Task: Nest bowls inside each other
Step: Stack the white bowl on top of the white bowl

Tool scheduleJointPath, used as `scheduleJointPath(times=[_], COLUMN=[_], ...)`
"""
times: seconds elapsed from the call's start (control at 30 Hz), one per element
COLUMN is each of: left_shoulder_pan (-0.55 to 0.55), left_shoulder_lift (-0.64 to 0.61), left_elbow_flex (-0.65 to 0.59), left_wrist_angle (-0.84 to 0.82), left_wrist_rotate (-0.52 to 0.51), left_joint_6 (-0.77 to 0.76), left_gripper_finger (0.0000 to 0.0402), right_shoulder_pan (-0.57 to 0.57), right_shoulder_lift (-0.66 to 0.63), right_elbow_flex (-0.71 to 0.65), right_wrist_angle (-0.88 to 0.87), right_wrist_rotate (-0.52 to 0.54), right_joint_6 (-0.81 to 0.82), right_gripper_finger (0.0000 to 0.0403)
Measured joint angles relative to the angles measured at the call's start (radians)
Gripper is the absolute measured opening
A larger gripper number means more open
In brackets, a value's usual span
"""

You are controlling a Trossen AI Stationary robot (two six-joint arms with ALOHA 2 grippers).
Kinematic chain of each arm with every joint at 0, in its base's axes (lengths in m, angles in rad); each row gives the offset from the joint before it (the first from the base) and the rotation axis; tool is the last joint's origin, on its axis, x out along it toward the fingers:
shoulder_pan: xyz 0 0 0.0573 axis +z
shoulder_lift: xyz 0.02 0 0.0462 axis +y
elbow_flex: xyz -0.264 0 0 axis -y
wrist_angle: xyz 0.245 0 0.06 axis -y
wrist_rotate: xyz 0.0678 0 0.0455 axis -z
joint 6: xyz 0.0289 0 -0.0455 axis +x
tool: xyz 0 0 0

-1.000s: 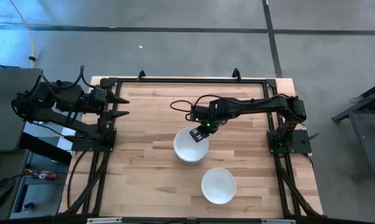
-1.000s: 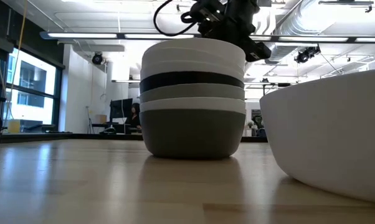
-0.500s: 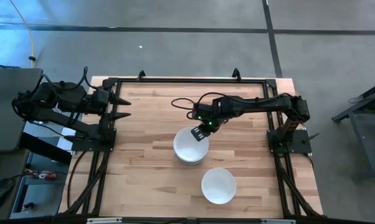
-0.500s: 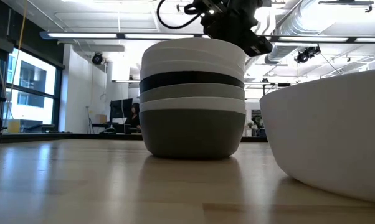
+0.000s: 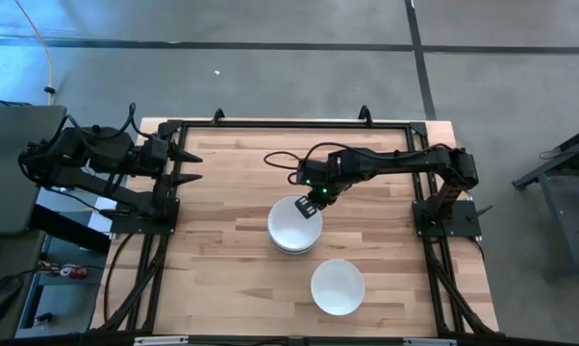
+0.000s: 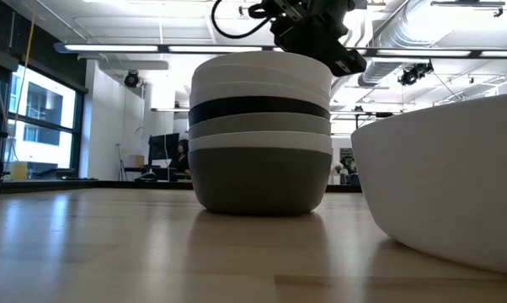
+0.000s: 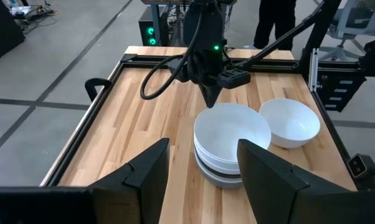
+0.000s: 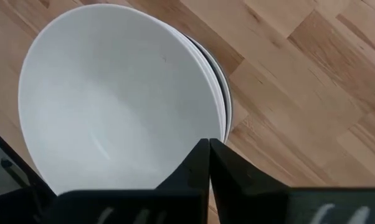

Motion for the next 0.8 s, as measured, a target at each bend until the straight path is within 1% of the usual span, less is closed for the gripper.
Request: scheduleJointPath(times=[0.47, 0.8], left_shoulder_pan=[0.000, 0.000], left_shoulder_lift=[0.000, 0.000], left_elbow_flex=[0.000, 0.000], left_wrist_angle=[0.001, 0.002], left_wrist_rotate=[0.000, 0.000], left_joint_6=[0.000, -0.007], left_gripper_finger=[0.0177, 0.0177], right_shoulder_pan=[0.000, 0.002], right_shoulder_lift=[0.010, 0.016], right_elbow_flex=[-0.010, -0.011], right_wrist_angle=[0.030, 0.019], right_wrist_rotate=[0.010, 0.011], right_joint_6=[-0.007, -0.022], right_gripper_finger=[0.0000, 0.0000])
